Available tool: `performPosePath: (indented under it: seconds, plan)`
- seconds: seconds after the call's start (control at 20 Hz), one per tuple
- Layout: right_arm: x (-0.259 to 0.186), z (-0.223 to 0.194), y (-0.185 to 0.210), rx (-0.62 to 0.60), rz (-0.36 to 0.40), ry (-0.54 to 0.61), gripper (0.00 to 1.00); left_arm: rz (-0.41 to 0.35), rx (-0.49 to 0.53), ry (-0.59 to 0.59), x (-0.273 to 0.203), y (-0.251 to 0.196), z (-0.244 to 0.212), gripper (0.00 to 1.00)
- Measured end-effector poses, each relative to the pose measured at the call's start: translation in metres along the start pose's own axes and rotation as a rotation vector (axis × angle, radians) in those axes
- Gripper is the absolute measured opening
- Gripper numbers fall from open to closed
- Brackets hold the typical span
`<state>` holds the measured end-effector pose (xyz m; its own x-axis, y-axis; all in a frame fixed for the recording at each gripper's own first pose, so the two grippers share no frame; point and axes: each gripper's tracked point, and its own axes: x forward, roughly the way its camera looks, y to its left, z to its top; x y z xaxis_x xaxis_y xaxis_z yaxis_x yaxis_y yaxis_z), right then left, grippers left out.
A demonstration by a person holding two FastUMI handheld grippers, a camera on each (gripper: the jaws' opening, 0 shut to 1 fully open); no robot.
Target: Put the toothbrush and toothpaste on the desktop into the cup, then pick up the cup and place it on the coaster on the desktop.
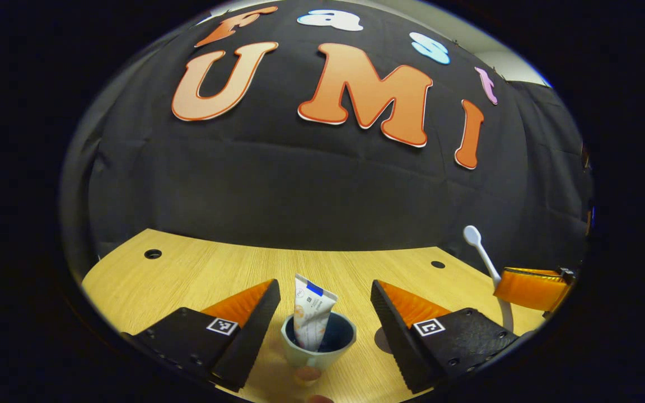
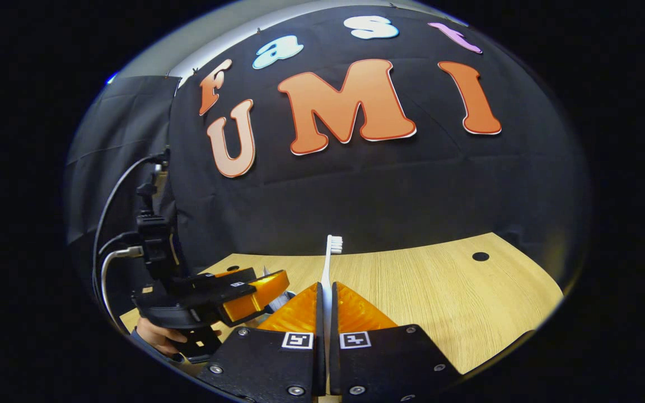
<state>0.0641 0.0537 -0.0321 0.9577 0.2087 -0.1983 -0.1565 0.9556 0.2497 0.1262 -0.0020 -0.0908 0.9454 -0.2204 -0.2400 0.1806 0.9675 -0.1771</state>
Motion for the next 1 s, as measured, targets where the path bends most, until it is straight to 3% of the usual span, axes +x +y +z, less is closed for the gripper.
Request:
performPosePath:
  seconds: [0.45,1.0]
  plan:
    - [0.024,0.021,0.030,-0.006,0.071,-0.075,0.03,0.037,0.051,-0.009,-0.069,0.037,-0.009,0.97]
    - [0.072,0.041,0.068,-0.008,0.150,-0.154,0.03,0.100,0.026,0.030,-0.098,0.086,-0.036,1.00]
